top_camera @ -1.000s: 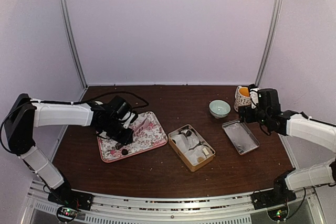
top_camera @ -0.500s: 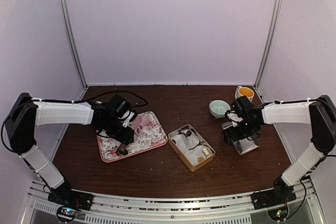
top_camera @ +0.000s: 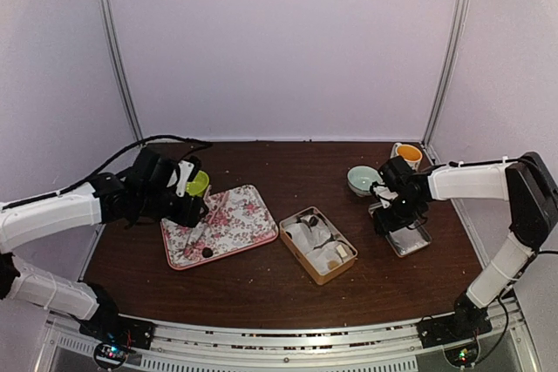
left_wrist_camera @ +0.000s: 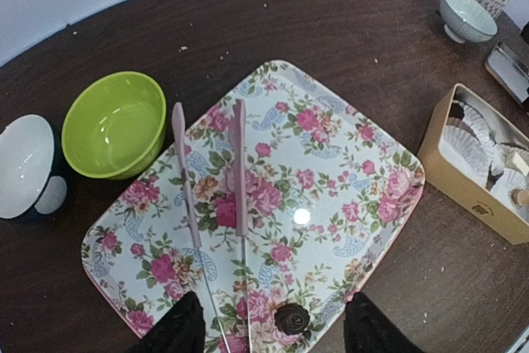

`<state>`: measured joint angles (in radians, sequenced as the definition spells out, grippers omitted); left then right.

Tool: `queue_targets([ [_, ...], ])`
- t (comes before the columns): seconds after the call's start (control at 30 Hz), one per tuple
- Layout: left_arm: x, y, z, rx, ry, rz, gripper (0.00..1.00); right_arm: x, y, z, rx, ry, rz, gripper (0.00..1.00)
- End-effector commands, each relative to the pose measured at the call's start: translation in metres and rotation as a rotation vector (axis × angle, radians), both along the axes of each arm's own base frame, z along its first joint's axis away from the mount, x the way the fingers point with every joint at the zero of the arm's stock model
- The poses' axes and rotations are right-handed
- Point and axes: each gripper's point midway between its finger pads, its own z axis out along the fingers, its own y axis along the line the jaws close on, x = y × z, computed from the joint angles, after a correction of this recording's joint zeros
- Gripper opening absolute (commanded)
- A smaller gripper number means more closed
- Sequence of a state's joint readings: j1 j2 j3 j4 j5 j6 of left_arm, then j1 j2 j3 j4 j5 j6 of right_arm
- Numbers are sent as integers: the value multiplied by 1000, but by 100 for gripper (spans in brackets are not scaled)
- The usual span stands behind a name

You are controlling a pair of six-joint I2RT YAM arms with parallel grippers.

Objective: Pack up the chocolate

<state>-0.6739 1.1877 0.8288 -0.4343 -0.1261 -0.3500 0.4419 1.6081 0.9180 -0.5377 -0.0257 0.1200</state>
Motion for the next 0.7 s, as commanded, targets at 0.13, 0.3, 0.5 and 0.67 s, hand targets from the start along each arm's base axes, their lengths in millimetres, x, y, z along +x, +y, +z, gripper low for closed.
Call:
queue_targets([
  [0.13, -10, 15, 65, -212, -325, 13, 60, 6, 3, -1, -37, 28, 9, 42],
  [0.3, -17, 22, 71, -240, -367, 13, 62, 8, 3, -2, -57, 46, 13, 33],
  [0.5, -23, 28, 76, -274, -400, 24, 62, 9, 2, -5, -88, 84, 21, 29],
  [0.67, -26, 31, 79, -285, -421, 29, 62, 8, 1, -8, -114, 129, 29, 29],
])
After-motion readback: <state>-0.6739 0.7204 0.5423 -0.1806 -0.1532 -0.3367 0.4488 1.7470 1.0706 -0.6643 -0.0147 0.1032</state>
